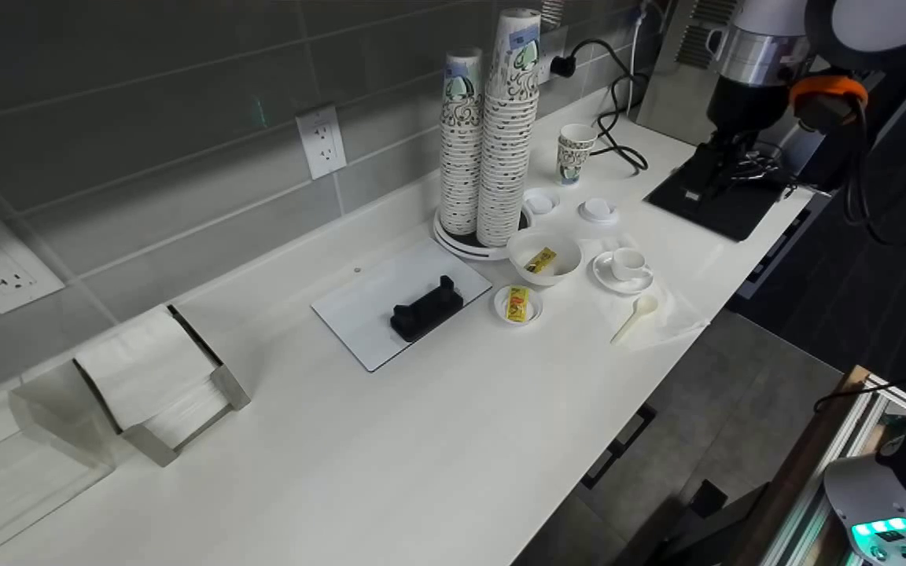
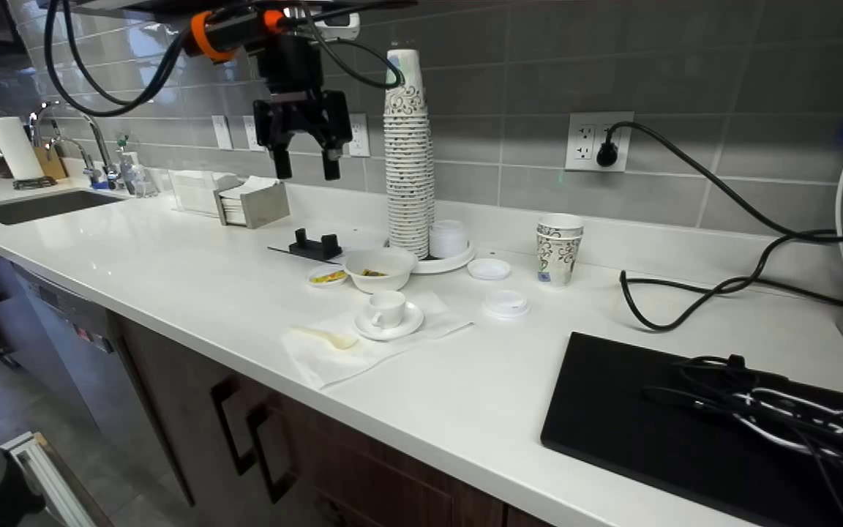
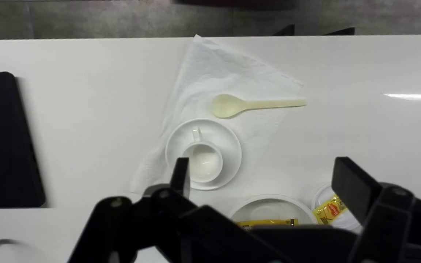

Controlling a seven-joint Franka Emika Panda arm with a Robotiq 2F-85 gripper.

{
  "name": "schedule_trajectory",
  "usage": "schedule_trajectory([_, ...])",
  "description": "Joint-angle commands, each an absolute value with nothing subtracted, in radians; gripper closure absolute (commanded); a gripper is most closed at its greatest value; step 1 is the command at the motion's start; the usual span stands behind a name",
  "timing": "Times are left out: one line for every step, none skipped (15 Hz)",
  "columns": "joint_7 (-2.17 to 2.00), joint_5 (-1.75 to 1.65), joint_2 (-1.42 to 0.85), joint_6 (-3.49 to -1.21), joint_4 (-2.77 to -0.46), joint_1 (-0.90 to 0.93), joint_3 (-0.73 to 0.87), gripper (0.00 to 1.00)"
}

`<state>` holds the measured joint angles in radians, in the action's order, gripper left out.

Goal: Remove the spoon from the serviette and put it in the tea cup

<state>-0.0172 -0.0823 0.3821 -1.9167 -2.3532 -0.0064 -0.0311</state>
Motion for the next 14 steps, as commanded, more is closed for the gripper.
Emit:
schedule_trajectory([-0.019,-0.084,0.382,-1.914,-2.351,-0.002,-0.027,0.0])
schedule_trajectory([-0.019,-0.084,0.382,-1.914,-2.351,-0.002,-0.027,0.0])
schedule_trajectory([-0.021,-0.051,0.357,-1.952,-2.353,0.003,-0.02,0.0])
schedule_trajectory([-0.058,-0.035,0.342,-1.969,-2.355,-0.003,-0.021,0.0])
schedule_trajectory([-0.103,0.004,0.332,-2.001,-2.36,-0.006,-0.018,0.0])
schedule_trajectory([-0.141,0.031,0.32,-2.027,-2.365,-0.01,-0.016,0.0])
schedule_trajectory([-0.171,0.052,0.315,-2.06,-2.375,-0.014,-0.015,0.0])
schedule_trajectory([-0.196,0.076,0.309,-2.081,-2.387,-0.02,-0.009,0.0])
schedule_trajectory([-0.216,0.107,0.305,-2.1,-2.401,-0.021,-0.003,0.0])
schedule_trajectory([-0.241,0.131,0.299,-2.13,-2.423,-0.024,0.001,0.0])
schedule_trajectory([-0.273,0.149,0.293,-2.16,-2.446,-0.028,0.001,0.0])
schedule_trajectory([-0.306,0.168,0.288,-2.193,-2.468,-0.032,0.002,0.0])
schedule_trajectory([-0.352,0.176,0.287,-2.221,-2.493,-0.036,-0.005,0.0])
schedule_trajectory([-0.395,0.186,0.288,-2.25,-2.516,-0.039,-0.011,0.0])
